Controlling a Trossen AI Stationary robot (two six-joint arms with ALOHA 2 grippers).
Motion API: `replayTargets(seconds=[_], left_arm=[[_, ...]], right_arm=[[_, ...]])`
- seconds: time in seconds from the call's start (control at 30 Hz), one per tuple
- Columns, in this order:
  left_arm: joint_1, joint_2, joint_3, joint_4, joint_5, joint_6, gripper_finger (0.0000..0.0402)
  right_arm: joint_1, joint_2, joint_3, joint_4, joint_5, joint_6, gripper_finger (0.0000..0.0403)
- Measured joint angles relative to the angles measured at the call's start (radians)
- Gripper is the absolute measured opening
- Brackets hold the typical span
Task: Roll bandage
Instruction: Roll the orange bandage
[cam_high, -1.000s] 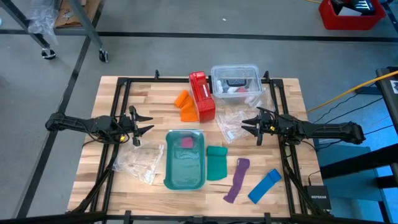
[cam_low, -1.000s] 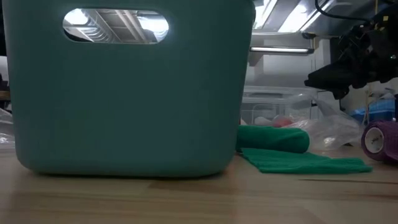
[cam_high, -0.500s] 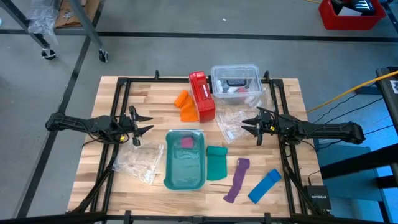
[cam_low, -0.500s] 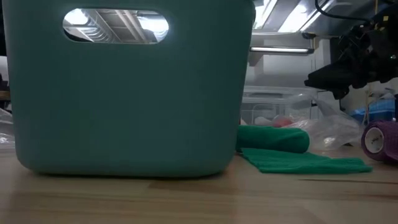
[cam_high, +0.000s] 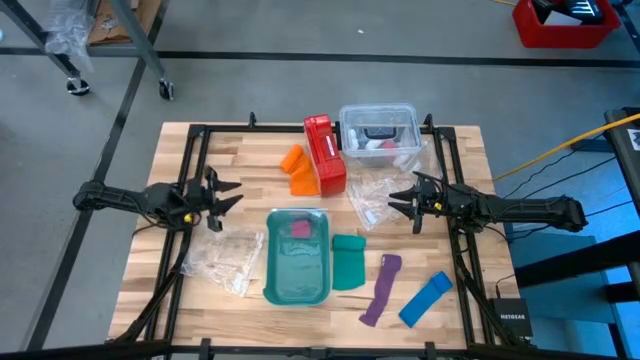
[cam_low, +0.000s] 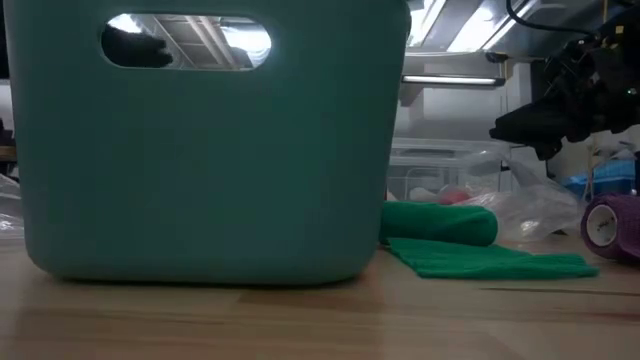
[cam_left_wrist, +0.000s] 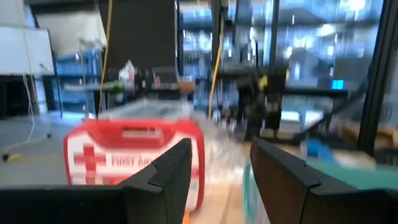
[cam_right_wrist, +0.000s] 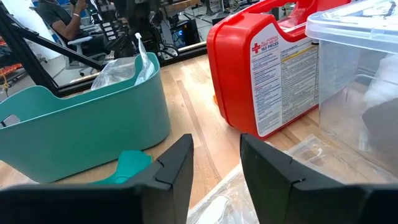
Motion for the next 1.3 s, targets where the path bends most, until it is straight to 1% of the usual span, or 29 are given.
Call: replayTargets(seconds=[0.13, 0.2, 0.33, 0.4, 0.53, 0.67, 0.87, 1.0, 1.13, 1.23, 1.3], left_arm=[[0.001, 0.002, 0.0, 0.113, 0.0, 0.072, 0.0157], [0.015, 0.015, 0.0, 0.16, 0.0, 0.084, 0.0157], [0.08, 0.071, 0.001, 0.211, -0.004, 0.081, 0.0157], [0.124, 0.12, 0.01, 0.206, -0.014, 0.04, 0.0157], [0.215, 0.249, 0.043, 0.211, -0.017, -0.058, 0.0157], [0.299, 0.402, 0.108, 0.211, -0.017, -0.09, 0.0157], [0.4, 0.647, 0.248, 0.159, -0.017, -0.078, 0.0157], [0.43, 0.804, 0.317, 0.088, -0.016, -0.077, 0.0157], [0.447, 0.951, 0.344, 0.066, -0.014, -0.052, 0.0157], [0.473, 1.039, 0.352, 0.061, -0.014, -0.004, 0.0157], [0.503, 1.086, 0.357, 0.064, -0.014, -0.006, 0.0157]], right_arm=[[0.0, 0.0, 0.0, 0.0, 0.005, 0.001, 0.0136], [0.0, 0.0, 0.0, 0.0, 0.009, 0.002, 0.0136], [0.0, 0.0, 0.0, 0.008, 0.009, 0.002, 0.0136], [0.0, 0.0, 0.0, 0.009, 0.009, 0.002, 0.0136], [0.0, 0.0, 0.0, 0.009, 0.01, 0.002, 0.0136], [0.0, 0.0, 0.0, 0.011, 0.01, 0.002, 0.0136], [0.0, 0.0, 0.0, 0.09, 0.011, 0.002, 0.0136], [0.0, 0.0, 0.0, 0.169, 0.011, 0.002, 0.0136], [0.0, 0.0, 0.0, 0.186, 0.022, 0.002, 0.0136], [0.0, 0.0, 0.0, 0.184, 0.052, 0.002, 0.0136], [0.0, 0.0, 0.0, 0.184, 0.082, 0.001, 0.0136]])
